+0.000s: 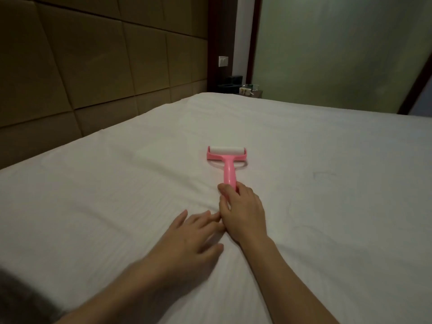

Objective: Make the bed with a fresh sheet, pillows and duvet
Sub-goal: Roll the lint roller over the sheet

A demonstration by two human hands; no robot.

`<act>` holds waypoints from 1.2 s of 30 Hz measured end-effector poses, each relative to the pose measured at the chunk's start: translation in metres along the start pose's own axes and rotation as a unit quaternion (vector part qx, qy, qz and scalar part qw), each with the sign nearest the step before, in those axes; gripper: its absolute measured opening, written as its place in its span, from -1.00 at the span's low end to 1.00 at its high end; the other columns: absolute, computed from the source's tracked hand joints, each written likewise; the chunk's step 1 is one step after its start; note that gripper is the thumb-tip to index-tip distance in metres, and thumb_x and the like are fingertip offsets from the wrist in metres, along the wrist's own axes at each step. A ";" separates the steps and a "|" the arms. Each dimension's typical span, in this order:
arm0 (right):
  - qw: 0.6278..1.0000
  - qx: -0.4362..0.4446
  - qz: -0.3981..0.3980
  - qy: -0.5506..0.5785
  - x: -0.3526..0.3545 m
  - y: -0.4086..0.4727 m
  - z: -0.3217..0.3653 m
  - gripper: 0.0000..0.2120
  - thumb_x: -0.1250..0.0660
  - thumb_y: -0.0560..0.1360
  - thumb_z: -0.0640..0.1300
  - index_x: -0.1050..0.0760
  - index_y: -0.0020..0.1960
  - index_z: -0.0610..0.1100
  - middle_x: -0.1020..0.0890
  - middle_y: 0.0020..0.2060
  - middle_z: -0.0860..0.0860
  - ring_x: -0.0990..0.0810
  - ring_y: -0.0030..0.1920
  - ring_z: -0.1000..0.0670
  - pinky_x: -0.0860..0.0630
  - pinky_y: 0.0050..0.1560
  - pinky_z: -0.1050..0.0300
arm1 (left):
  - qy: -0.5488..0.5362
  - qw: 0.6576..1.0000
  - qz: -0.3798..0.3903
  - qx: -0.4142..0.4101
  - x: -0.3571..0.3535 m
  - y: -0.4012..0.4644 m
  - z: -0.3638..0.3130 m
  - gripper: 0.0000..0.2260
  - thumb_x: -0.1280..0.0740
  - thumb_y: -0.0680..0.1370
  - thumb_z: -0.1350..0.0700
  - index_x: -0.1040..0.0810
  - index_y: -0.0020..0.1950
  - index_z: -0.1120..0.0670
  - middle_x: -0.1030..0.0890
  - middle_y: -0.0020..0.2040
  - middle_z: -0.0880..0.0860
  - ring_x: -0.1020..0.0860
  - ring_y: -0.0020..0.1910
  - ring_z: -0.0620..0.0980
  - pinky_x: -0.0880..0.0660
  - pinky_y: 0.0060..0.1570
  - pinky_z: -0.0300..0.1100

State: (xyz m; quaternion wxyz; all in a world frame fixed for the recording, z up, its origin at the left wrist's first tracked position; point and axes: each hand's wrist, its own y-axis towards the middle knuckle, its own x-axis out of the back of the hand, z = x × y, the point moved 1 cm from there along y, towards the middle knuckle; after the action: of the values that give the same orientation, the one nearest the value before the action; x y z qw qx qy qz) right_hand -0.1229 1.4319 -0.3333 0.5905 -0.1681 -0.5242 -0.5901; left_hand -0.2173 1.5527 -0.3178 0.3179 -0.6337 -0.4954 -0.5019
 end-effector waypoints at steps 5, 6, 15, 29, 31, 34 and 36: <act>1.000 -0.001 0.000 0.022 -0.004 0.001 -0.003 -0.56 -0.01 0.50 0.06 -0.50 0.26 0.07 -0.55 0.16 -0.04 -0.48 0.16 -0.08 -0.29 0.38 -0.05 | 0.042 0.989 -0.143 -0.026 0.031 0.052 0.055 -0.55 -0.05 0.50 -0.17 -0.63 0.01 0.04 -0.65 -0.03 -0.02 -0.61 -0.07 0.04 -0.50 -0.07 -0.13; 1.000 0.000 0.009 0.019 -0.004 0.001 -0.003 -0.52 0.06 0.50 0.08 -0.47 0.29 0.09 -0.53 0.21 -0.03 -0.45 0.22 -0.06 -0.14 0.48 -0.08 | 0.066 0.987 -0.143 -0.021 0.033 0.061 0.063 -0.54 -0.05 0.50 -0.18 -0.62 0.06 0.05 -0.64 0.03 -0.01 -0.60 -0.03 0.04 -0.50 -0.02 -0.11; 0.997 -0.009 0.058 0.043 0.002 0.001 -0.002 -0.40 0.19 0.45 0.21 -0.27 0.42 0.21 -0.32 0.43 0.13 -0.19 0.44 0.15 0.25 0.53 0.03 | 0.114 0.992 -0.026 0.042 0.008 0.100 0.084 -0.25 0.41 0.36 -0.28 0.04 0.55 -0.18 0.05 0.57 -0.14 0.11 0.53 -0.16 0.19 0.49 -0.09; 0.992 -0.054 0.116 0.010 0.008 0.006 0.005 -0.53 0.12 0.47 0.33 -0.18 0.36 0.41 -0.19 0.36 0.44 -0.08 0.37 0.41 0.12 0.50 0.26 | 0.119 0.991 0.061 0.018 0.022 0.102 0.078 -0.23 0.58 0.30 -0.20 0.32 0.53 -0.08 0.27 0.56 0.01 0.30 0.52 0.03 0.26 0.47 0.16; 0.993 -0.058 0.105 0.009 0.006 0.006 0.005 -0.58 0.04 0.50 0.30 -0.22 0.35 0.39 -0.22 0.32 0.44 -0.10 0.34 0.45 0.07 0.46 0.27 | 0.120 0.990 0.078 0.015 0.026 0.103 0.080 -0.20 0.61 0.30 -0.28 0.34 0.52 -0.08 0.28 0.56 0.01 0.30 0.52 0.04 0.25 0.47 0.16; 0.996 -0.048 0.082 0.004 0.007 0.004 0.004 -0.62 -0.05 0.54 0.22 -0.29 0.34 0.34 -0.31 0.32 0.37 -0.19 0.34 0.39 -0.05 0.44 0.22 | 0.111 0.987 0.114 0.032 0.030 0.103 0.075 -0.21 0.56 0.27 -0.27 0.38 0.51 -0.08 0.33 0.54 0.02 0.35 0.51 0.06 0.28 0.45 0.18; 0.997 -0.044 0.067 -0.004 0.008 0.004 0.005 -0.63 -0.06 0.54 0.22 -0.32 0.34 0.32 -0.32 0.33 0.36 -0.18 0.35 0.40 -0.09 0.46 0.22 | 0.118 0.984 0.128 0.034 0.035 0.103 0.072 -0.25 0.52 0.30 -0.28 0.41 0.49 -0.10 0.38 0.52 0.03 0.40 0.49 0.08 0.32 0.44 0.18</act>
State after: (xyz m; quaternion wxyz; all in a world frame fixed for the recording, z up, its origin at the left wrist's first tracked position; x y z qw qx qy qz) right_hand -0.1236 1.4331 -0.3231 0.6186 -0.2309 -0.4881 -0.5708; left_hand -0.0961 1.5964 -0.2964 0.4567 -0.6175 -0.3858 -0.5112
